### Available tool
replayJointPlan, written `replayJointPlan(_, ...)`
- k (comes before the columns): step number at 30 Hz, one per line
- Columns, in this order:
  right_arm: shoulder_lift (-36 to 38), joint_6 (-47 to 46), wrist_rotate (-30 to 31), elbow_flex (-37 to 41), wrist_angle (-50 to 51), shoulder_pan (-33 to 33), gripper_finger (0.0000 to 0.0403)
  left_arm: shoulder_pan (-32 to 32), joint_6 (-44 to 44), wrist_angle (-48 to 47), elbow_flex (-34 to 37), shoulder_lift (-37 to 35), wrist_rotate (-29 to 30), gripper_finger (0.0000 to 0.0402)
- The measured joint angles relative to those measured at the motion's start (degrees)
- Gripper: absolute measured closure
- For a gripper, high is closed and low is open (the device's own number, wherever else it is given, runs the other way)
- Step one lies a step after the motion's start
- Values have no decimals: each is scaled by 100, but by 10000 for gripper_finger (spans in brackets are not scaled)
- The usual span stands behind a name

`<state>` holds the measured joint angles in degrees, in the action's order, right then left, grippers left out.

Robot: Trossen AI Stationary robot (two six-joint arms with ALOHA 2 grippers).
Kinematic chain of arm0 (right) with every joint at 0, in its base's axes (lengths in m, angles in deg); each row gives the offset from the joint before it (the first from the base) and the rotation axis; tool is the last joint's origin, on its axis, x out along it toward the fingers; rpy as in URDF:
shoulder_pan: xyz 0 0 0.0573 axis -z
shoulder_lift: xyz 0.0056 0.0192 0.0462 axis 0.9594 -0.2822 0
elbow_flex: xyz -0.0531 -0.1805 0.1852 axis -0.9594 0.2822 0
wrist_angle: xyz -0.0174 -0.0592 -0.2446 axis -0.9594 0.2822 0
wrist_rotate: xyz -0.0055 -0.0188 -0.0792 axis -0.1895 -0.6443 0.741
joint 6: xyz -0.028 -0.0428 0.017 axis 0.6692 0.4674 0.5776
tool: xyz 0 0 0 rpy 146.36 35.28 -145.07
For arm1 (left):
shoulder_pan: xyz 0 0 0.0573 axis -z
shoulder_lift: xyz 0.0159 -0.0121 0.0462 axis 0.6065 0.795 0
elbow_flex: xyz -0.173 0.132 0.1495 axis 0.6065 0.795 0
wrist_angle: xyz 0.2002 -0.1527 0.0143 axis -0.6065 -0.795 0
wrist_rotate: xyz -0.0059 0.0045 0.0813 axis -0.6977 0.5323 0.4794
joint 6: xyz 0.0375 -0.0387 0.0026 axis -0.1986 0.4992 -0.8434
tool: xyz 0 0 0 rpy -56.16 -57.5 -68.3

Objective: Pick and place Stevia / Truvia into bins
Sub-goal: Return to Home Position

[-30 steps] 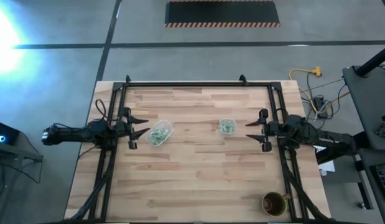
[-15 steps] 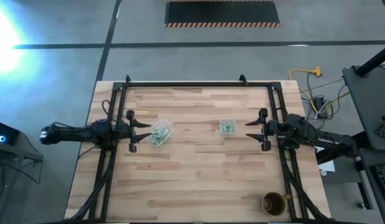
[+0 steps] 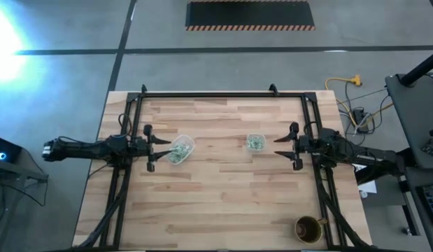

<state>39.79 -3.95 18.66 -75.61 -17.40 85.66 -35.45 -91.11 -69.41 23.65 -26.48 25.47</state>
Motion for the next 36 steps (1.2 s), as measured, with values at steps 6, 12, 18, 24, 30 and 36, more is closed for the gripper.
replayJointPlan(6, -20, -618, 0, 0, -15, -4, 204, 0, 18, 161, -23, 73, 14, 256)
replayJointPlan(12, -23, -777, 15, 0, -17, -4, 204, 2, 26, 774, -25, 53, 15, 256)
replayJointPlan(18, -17, -318, -5, 177, -518, -49, 204, 2, 28, 941, -25, 53, 12, 256)
replayJointPlan(24, -11, -328, -2, 173, -869, -101, 204, 2, 28, 954, -25, 52, 10, 256)
replayJointPlan(30, -20, -346, -2, 173, -871, -179, 204, 2, 31, 952, -25, 79, 10, 256)
replayJointPlan(36, -31, -516, -1, 173, -644, -180, 204, 2, 31, 946, -25, 97, 8, 256)
